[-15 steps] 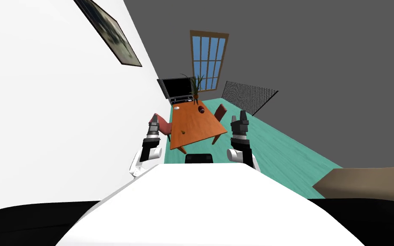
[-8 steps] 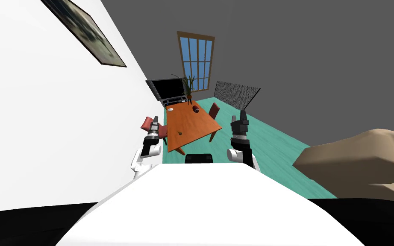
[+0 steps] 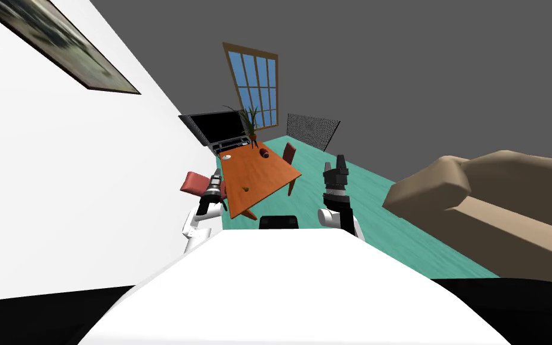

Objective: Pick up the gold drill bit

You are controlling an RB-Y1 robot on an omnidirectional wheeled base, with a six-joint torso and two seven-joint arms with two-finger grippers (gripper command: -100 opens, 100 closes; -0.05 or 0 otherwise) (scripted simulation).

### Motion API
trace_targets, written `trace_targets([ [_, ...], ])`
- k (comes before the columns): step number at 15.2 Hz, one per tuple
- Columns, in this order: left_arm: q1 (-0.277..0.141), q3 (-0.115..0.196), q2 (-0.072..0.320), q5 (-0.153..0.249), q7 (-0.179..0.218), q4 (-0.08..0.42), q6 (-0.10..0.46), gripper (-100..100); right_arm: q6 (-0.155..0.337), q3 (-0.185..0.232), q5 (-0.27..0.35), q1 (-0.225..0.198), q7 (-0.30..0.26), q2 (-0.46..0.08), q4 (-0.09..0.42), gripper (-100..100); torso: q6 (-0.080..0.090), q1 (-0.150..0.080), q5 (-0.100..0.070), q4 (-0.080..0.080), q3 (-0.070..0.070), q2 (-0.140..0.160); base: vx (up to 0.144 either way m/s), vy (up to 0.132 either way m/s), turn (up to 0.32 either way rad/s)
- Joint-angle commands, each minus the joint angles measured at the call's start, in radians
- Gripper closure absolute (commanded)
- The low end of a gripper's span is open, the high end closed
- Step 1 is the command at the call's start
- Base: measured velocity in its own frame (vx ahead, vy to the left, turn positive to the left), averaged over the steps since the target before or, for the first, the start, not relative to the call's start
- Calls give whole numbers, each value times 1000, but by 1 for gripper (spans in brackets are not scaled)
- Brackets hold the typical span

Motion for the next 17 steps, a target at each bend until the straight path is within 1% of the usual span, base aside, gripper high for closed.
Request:
trace_targets([
  [1, -31, 20, 9, 5, -8, 50, 50, -100, 0, 0, 0, 0, 0, 0, 0, 0, 0, 0, 0, 0, 0, 0, -53, 28, -322],
  [2, -31, 20, 9, 5, -8, 62, 68, -100, 0, 0, 0, 0, 0, 0, 0, 0, 0, 0, 0, 0, 0, 0, -50, 27, -265],
  [3, -45, 33, 15, 9, -12, 88, 92, -100, 0, 0, 0, 0, 0, 0, 0, 0, 0, 0, 0, 0, 0, 0, -49, 30, -351],
  [4, -45, 33, 15, 9, -12, 101, 108, -100, 0, 0, 0, 0, 0, 0, 0, 0, 1, 0, 0, 0, 0, -1, -45, 30, -310],
  [5, -45, 33, 15, 9, -12, 101, 108, -100, 0, 0, 0, 0, 0, 0, 0, 0, 0, 0, 0, 0, -1, -1, -30, 22, -89],
  [6, -59, 46, 21, 13, -16, 140, 147, -100, 0, 0, 0, 0, 0, 0, 0, 0, -1, 0, 0, 0, -1, -1, -28, 13, -189],
  [7, -59, 46, 21, 13, -16, 140, 149, -100, 0, 0, 0, 0, 0, 0, 0, 0, 0, 0, 0, 0, -1, -2, -32, 13, -246],
  [8, -72, 58, 28, 17, -19, 179, 179, -100, 0, 0, 0, 0, 0, 0, 0, 0, 0, -1, 0, 0, -1, -2, -39, 17, -417],
  [9, -72, 58, 28, 17, -19, 179, 188, -100, 0, 0, 0, 0, 0, 0, 0, 0, 1, -1, 0, 0, -1, -2, -41, 24, -338],
  [10, -84, 69, 35, 20, -22, 218, 211, -100, 0, 0, 0, 0, 0, 0, 0, 0, 0, 0, 0, 0, -1, -2, -52, 24, -311],
  [11, -84, 69, 35, 20, -22, 218, 227, -100, 0, 0, 0, 0, 0, 0, 0, 0, 0, 0, 0, 0, -1, -1, -50, 26, -249],
  [12, -84, 69, 35, 20, -22, 218, 227, -100, 0, 0, 0, 0, 0, 0, 0, 0, 0, 0, 0, 0, -1, -1, -30, 21, -80],
  [13, -95, 80, 43, 23, -24, 258, 265, -100, 0, 0, 0, 0, 0, 0, 0, 0, -1, 0, 0, 0, -1, -2, -28, 12, -211],
  [14, -95, 80, 43, 23, -24, 258, 265, -100, 0, 0, 0, 0, 0, 0, 0, 0, 0, 0, 0, 0, -1, -2, -31, 12, -251],
  [15, -105, 91, 50, 26, -25, 285, 302, -100, 0, 0, 0, 0, 0, 0, 0, 0, 0, -1, 0, 0, -1, -2, -36, 11, -379],
  [16, -105, 91, 50, 26, -25, 297, 302, -100, 0, 0, 0, 0, 0, 0, 0, 0, 0, -1, 0, 0, -1, -2, -33, 16, -284],
  [17, -114, 101, 58, 28, -26, 327, 332, -100, 0, 0, 0, 0, 0, 0, 0, 0, 0, -1, 0, -1, -1, -2, -32, 19, -313],
])
